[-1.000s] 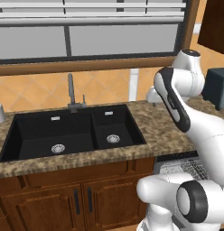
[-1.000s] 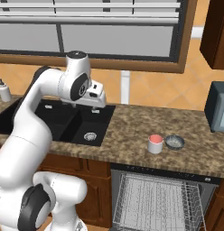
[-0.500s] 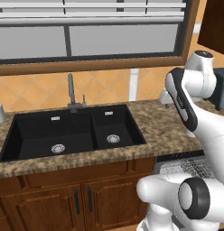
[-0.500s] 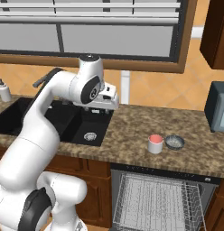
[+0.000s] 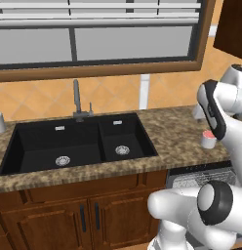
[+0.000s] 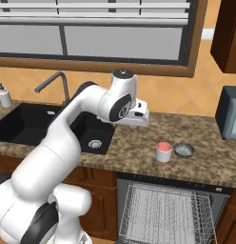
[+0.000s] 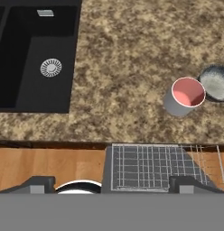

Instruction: Pick up the cup and bowl from the counter, place them in the dishwasher, and close the dishwasher door.

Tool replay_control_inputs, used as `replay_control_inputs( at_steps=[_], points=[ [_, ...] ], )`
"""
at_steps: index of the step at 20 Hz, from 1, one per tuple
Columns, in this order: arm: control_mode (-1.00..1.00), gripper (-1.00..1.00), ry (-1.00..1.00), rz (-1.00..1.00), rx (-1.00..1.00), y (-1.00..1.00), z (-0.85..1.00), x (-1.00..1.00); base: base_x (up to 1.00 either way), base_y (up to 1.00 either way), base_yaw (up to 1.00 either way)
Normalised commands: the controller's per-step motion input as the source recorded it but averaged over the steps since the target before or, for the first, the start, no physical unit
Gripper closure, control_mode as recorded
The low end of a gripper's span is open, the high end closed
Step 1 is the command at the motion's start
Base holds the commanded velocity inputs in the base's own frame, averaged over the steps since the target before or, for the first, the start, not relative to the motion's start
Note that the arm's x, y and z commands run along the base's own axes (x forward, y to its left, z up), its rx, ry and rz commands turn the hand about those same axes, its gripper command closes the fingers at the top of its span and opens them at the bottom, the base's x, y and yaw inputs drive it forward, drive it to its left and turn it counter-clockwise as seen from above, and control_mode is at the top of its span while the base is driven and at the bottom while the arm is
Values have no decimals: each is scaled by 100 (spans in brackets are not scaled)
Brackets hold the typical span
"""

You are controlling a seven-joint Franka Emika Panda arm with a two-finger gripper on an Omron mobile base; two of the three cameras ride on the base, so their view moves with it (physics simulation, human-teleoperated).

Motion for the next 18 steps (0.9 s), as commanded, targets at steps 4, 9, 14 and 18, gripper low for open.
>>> replay_control_inputs(
  at_steps=[4, 9, 14, 18],
  points=[
    [-100, -100, 10, 0, -4, -33, -43, 0, 0, 0, 0],
    [-100, -100, 19, 0, -3, -21, -43, 4, 0, 0, 0],
    [-100, -100, 21, 0, -2, -25, -52, 2, 0, 0, 0],
    [-100, -100, 11, 0, 0, -43, -27, 11, 0, 0, 0]
  ],
)
